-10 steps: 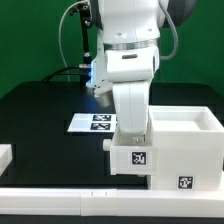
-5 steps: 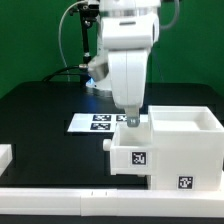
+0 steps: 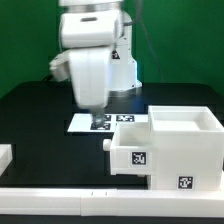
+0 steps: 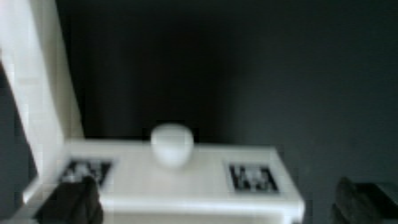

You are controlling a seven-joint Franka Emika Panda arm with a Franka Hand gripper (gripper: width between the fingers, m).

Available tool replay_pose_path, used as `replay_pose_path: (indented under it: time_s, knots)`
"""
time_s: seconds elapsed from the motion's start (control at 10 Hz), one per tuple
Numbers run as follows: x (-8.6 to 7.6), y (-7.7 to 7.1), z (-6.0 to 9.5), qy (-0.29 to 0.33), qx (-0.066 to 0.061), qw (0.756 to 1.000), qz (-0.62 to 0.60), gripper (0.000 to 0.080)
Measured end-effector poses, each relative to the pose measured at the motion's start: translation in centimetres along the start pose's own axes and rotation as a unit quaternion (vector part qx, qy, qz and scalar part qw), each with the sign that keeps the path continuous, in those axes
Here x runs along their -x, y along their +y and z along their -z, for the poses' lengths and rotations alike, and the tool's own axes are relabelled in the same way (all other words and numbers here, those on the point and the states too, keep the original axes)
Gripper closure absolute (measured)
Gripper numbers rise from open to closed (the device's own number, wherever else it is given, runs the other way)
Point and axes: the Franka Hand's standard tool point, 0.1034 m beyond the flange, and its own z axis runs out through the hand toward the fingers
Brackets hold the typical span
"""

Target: Assemble drawer

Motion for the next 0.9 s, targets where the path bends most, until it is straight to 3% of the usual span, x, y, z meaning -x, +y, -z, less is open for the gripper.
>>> replay_pose_path:
  time_s: [0.1, 0.2, 0.5, 0.6, 0.7, 0.8, 0.9]
  knots:
    - [0.5, -0.5, -1.6, 0.006, -0.012, 1.0, 0.004, 0.0151]
    - [0.4, -0.2, -2.4, 0.01, -0.015, 1.0, 0.003, 0.0151]
    - [-0.4, -0.8, -3.2, 0.011, -0.012, 1.0, -0.011, 0.0151]
    - [-3.0, 0.4, -1.5, 0.013, -0.014, 0.999, -0.034, 0.0151]
    - [-4.9, 1.2, -0.4, 0.021, 0.008, 0.999, -0.029, 0.0151]
    - [-5.8, 0.0, -0.9, 0.025, 0.048, 0.997, -0.046, 0.0151]
    - [-6.7, -1.2, -1.0, 0.025, 0.05, 0.998, -0.04, 0.0151]
